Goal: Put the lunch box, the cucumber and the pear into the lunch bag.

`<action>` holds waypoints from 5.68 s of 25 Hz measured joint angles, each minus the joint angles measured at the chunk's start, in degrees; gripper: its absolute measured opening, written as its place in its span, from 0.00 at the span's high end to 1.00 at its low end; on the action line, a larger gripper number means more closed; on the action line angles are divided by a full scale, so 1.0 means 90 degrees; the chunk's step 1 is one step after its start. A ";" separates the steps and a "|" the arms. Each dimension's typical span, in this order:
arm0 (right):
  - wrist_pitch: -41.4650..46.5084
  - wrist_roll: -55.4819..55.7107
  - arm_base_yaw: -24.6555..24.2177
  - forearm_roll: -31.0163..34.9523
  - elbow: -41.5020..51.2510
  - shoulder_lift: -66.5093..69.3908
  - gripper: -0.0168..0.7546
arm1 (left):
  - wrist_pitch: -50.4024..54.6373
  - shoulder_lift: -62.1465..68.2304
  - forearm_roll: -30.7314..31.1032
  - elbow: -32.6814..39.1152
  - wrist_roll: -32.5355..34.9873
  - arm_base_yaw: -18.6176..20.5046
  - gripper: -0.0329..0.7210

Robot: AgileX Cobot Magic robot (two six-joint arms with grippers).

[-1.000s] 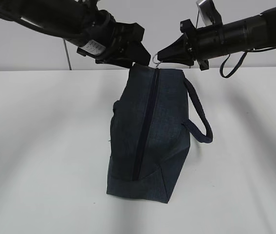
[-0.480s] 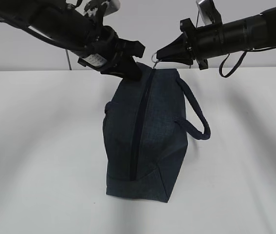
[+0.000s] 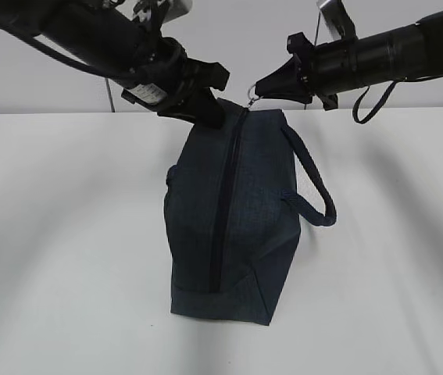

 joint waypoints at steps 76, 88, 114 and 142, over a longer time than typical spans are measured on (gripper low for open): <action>0.1467 0.4339 0.0000 -0.7498 -0.1175 -0.2302 0.47 | 0.2041 -0.1298 0.2917 -0.0006 -0.1597 0.1693 0.39; 0.1531 0.4645 0.0000 -0.7561 -0.0862 -0.4094 0.52 | 0.2364 -0.2863 0.4081 0.0046 -0.2406 0.1693 0.39; 0.1641 0.4670 0.0000 -0.7491 0.3386 -0.9951 0.52 | 0.2014 -0.9591 0.2924 0.4421 -0.2621 0.1693 0.39; 0.1663 0.4820 0.0000 -0.8753 0.7363 -1.4133 0.44 | 0.2135 -1.2447 0.3863 0.6735 -0.2621 0.1693 0.39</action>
